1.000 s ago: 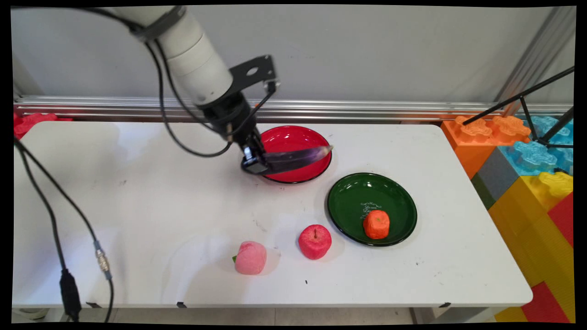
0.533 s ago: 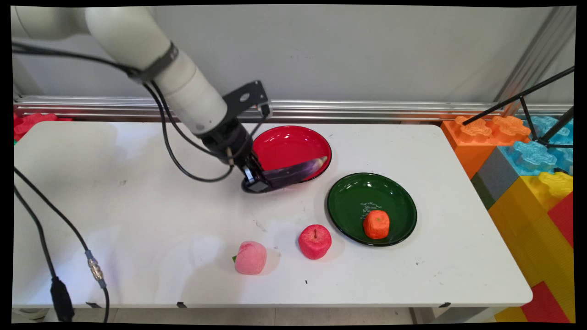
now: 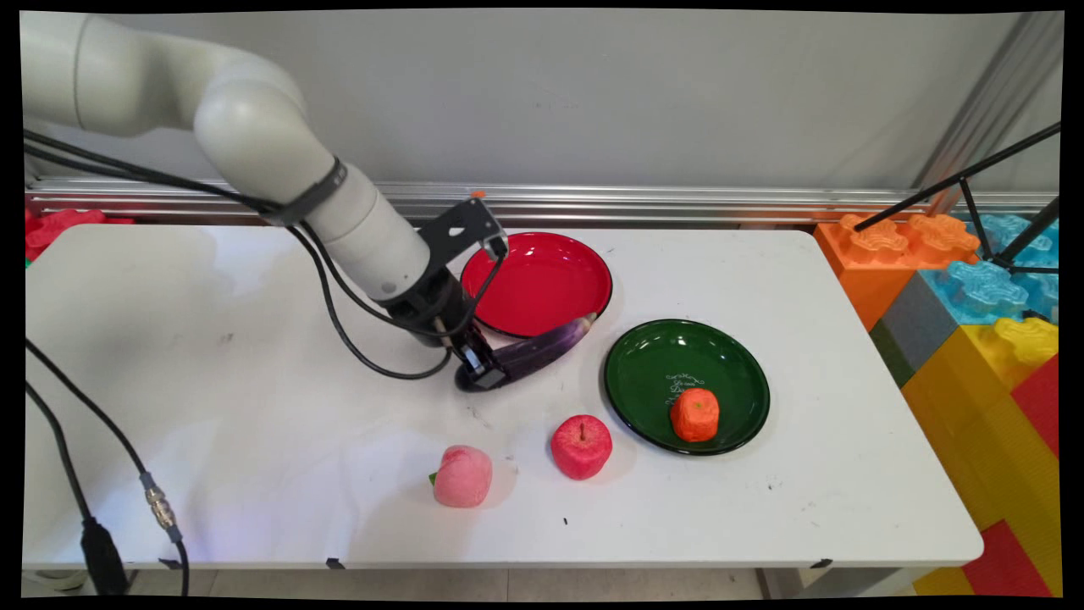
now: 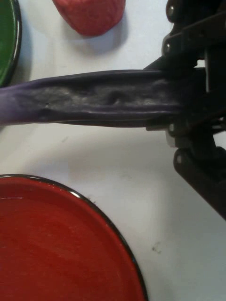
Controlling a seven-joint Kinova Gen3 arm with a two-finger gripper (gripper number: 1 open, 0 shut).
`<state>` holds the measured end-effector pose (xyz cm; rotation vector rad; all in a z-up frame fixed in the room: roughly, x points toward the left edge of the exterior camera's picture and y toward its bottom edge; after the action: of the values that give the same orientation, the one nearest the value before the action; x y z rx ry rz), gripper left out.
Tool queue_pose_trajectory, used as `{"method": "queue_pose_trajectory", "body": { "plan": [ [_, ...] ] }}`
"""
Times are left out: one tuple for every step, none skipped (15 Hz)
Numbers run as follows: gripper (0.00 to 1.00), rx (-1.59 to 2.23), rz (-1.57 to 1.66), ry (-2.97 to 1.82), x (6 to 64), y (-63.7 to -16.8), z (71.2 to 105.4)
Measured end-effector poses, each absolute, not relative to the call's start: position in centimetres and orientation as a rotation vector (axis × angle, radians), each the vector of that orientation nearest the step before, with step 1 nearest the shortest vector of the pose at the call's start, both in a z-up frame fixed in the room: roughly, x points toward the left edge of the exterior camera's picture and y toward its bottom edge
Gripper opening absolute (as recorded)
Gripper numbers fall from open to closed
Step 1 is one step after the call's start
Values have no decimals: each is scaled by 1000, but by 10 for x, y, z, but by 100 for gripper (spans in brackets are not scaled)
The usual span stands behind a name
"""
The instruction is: Place the picked object on the table
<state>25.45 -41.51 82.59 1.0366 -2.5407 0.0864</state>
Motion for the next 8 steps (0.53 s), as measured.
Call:
{"method": "queue_pose_trajectory", "body": {
  "plan": [
    [0, 1049, 81, -2535, 254, -414, 822],
    [0, 1058, 77, -2530, 254, -414, 819],
    [0, 1066, 72, -2526, 253, -413, 816],
    [0, 1070, 69, -2525, 253, -412, 814],
    [0, 1076, 63, -2523, 253, -411, 812],
    [0, 1080, 59, -2523, 253, -410, 810],
    [0, 1084, 55, -2523, 254, -409, 808],
    [0, 1088, 49, -2524, 254, -408, 806]
  ]
}}
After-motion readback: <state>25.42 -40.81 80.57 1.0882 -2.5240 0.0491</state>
